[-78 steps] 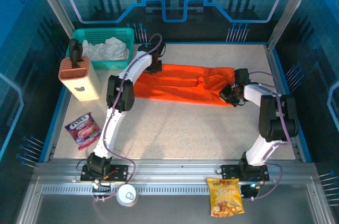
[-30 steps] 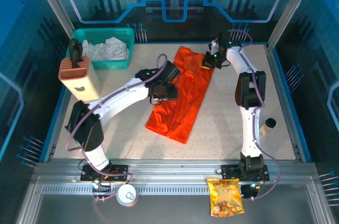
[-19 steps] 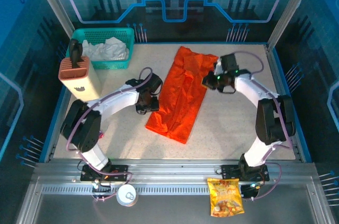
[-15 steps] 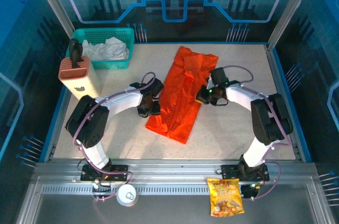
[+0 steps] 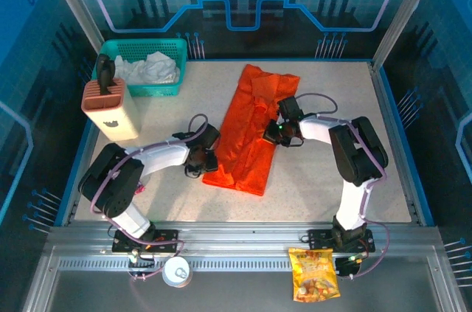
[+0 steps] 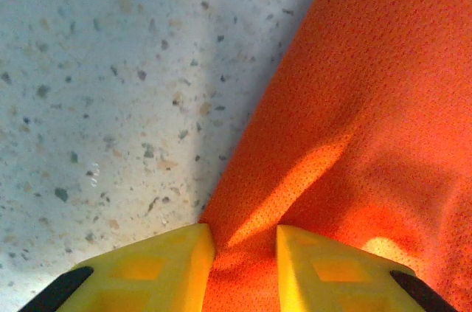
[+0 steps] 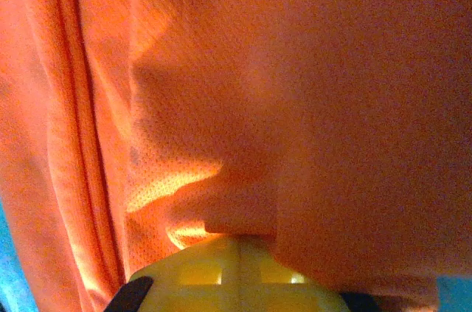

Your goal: Fold and stack the t-shirts

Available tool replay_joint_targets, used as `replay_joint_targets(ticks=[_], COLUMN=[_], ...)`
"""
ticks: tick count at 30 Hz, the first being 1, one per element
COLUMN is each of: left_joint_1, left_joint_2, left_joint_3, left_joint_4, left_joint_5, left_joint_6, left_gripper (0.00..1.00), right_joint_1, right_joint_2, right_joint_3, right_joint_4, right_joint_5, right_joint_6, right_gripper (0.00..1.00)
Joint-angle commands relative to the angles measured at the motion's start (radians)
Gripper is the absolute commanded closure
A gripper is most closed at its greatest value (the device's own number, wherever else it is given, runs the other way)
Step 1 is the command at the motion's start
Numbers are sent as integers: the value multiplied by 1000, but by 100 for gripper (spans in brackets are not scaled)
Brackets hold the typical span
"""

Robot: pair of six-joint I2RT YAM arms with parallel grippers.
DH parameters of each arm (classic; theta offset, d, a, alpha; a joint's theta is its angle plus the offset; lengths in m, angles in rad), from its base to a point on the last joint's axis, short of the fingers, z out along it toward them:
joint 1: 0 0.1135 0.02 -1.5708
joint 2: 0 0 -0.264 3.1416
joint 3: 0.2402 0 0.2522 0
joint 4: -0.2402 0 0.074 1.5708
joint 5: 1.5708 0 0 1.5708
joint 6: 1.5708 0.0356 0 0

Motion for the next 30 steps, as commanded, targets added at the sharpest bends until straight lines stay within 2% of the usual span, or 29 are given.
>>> replay_joint_targets(ticks=[1,7,11,17,20,24,27,28,30], left_joint_1=[-53,-133,-168,-172,-174,-174,-173,-174,-174], left_joint_2=[22,46,51,6,-53,-132,-199,-231,-303], left_joint_3=[-59,-38,-9,28,72,218,305,315,301], left_joint_4=[-26,40,19,-71,-131,-192,-123,-66,91], left_joint_5=[59,124,118,36,-71,-266,-391,-416,-388], left_joint_6=[-89,-191,-205,-192,-158,-14,180,267,454], left_gripper=[69,69,69,68,67,56,48,43,26], right_joint_1=[-25,-44,-50,-49,-46,-37,-17,-6,20], right_joint_2=[75,116,112,45,-79,-336,-533,-606,-741], right_joint_3=[61,183,215,180,145,126,127,125,111], right_joint_4=[-133,-287,-351,-318,-248,-236,-284,-304,-328], right_joint_5=[42,60,77,9,-10,28,76,97,149], right_joint_6=[-106,-286,-332,-357,-426,-574,-710,-759,-839], right_gripper=[100,100,100,100,100,90,83,80,74])
